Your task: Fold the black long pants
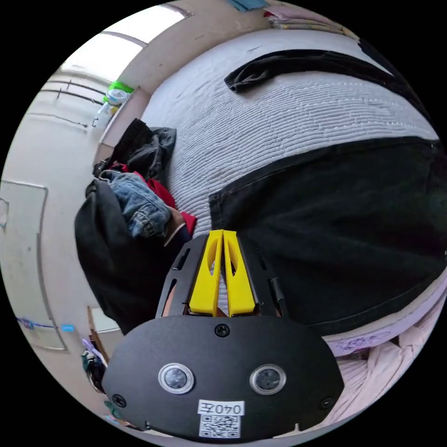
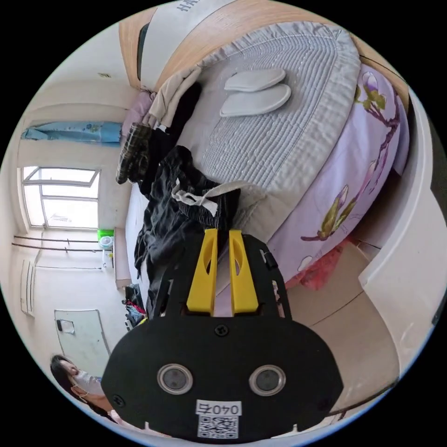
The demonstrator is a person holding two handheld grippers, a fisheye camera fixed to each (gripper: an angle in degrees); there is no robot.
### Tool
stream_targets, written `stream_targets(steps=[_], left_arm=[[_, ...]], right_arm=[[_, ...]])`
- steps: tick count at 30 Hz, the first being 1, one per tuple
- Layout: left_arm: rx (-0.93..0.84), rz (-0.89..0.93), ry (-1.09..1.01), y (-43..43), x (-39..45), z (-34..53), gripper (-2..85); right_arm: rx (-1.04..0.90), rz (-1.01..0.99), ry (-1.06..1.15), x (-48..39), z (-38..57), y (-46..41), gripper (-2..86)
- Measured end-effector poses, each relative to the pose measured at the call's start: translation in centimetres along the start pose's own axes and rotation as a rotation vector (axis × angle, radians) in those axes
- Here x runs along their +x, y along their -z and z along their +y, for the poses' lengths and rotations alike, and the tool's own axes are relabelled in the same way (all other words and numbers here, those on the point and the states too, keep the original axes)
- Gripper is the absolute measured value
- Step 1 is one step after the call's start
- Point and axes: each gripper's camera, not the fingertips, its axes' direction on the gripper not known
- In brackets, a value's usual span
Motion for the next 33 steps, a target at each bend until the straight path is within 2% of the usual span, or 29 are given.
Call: stream_targets(steps=[3,5,6,7,8,10,13,18,22,27,33], left_arm=[[0.193,0.078,-0.147,5.5,1.0,4.6,-0.9],[0.388,0.191,-0.286,10.6,3.0,8.3,-0.9],[0.422,0.228,-0.329,11.6,3.8,8.9,-0.9],[0.463,0.298,-0.418,13.2,5.6,9.6,-0.9],[0.484,0.353,-0.495,14.4,7.6,9.8,-0.7],[0.498,0.397,-0.613,15.5,11.1,9.8,0.0],[0.49,0.369,-0.75,15.9,16.0,10.1,1.0],[0.503,0.311,-0.79,14.2,17.6,11.2,0.9],[0.52,0.306,-0.816,14.3,16.2,11.7,1.2],[0.515,0.357,-0.834,13.8,15.1,10.6,1.0],[0.502,0.385,-0.825,14.2,14.1,9.8,0.1]], right_arm=[[0.027,0.232,0.093,-3.4,2.7,0.2,11.4],[0.109,0.405,0.297,-8.8,6.4,0.2,12.4],[0.113,0.46,0.48,-13.3,9.4,-1.2,12.6],[0.054,0.423,0.679,-17.9,12.7,-3.7,12.7],[0.007,0.382,0.774,-20.1,14.4,-5.2,12.7],[-0.197,0.182,1.102,-27.6,21.8,-12.0,11.9],[-0.416,0.03,1.386,-33.5,30.5,-20.4,11.0],[-0.464,0.201,1.613,-36.1,38.4,-28.9,9.9],[-0.332,0.432,1.695,-35.8,42.0,-31.4,6.6],[-0.242,0.529,1.749,-35.5,45.0,-33.0,4.6],[-0.219,0.633,1.857,-35.4,48.7,-34.0,9.2]])
